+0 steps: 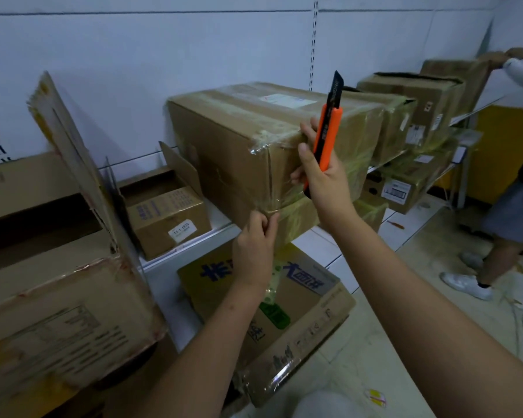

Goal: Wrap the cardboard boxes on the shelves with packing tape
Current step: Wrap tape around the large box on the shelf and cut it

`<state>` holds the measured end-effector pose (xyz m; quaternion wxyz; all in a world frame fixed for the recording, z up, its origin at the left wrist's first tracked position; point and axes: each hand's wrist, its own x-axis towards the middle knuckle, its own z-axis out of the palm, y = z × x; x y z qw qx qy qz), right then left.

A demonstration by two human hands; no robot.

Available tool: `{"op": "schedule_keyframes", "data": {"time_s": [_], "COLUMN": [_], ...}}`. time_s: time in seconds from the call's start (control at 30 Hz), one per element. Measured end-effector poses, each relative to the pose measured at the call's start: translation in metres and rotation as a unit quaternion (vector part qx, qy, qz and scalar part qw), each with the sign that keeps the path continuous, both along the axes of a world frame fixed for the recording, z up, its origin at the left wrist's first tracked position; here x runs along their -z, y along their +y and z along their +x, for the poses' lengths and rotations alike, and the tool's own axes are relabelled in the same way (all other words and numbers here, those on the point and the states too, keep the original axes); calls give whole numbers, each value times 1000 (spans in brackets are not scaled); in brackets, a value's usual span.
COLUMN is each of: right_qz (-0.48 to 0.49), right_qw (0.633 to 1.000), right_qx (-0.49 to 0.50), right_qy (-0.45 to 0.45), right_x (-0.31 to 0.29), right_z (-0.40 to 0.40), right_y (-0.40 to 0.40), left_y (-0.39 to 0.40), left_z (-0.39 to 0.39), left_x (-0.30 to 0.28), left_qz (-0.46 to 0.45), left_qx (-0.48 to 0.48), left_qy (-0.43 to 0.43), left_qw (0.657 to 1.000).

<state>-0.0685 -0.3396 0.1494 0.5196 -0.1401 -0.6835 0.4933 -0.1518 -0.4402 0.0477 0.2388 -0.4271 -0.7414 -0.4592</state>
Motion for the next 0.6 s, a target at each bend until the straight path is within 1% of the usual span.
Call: {"op": "schedule_keyframes", "data": {"time_s": [0.1, 0.23, 0.33, 0.43, 0.5, 0.53, 0.57, 0.6], "right_qz": [5, 2, -13, -8, 6, 13, 21, 28], "right_qw": [1000, 1000, 1000, 1000, 1000, 999, 999, 998], "right_qx": [-3, -5, -16, -19, -22, -22, -21, -18], "right_qy": [-7, -5, 0, -11, -21, -30, -42, -56], "right_x": [3, 3, 1, -1, -2, -3, -3, -4], "right_z": [4, 6, 5, 6, 5, 5, 5, 4], "right_y": [2, 3, 2, 7, 11, 13, 15, 17], "left_y": [-1, -7, -9, -8, -9, -10, -12, -14], "left_z": [-4, -3, 1, 2, -2, -5, -7, -8], "left_x": [16, 47, 59, 56, 57, 60, 62, 66], "left_qz": [2, -30, -52, -57, -81, -92, -94, -85], "left_qx": [7, 23, 12, 8, 17, 30, 46, 62], "left_qy": [-3, -104, -156, -161, -161, -181, -224, -285], "left_qw": [1000, 994, 986, 985, 983, 979, 969, 953]}}
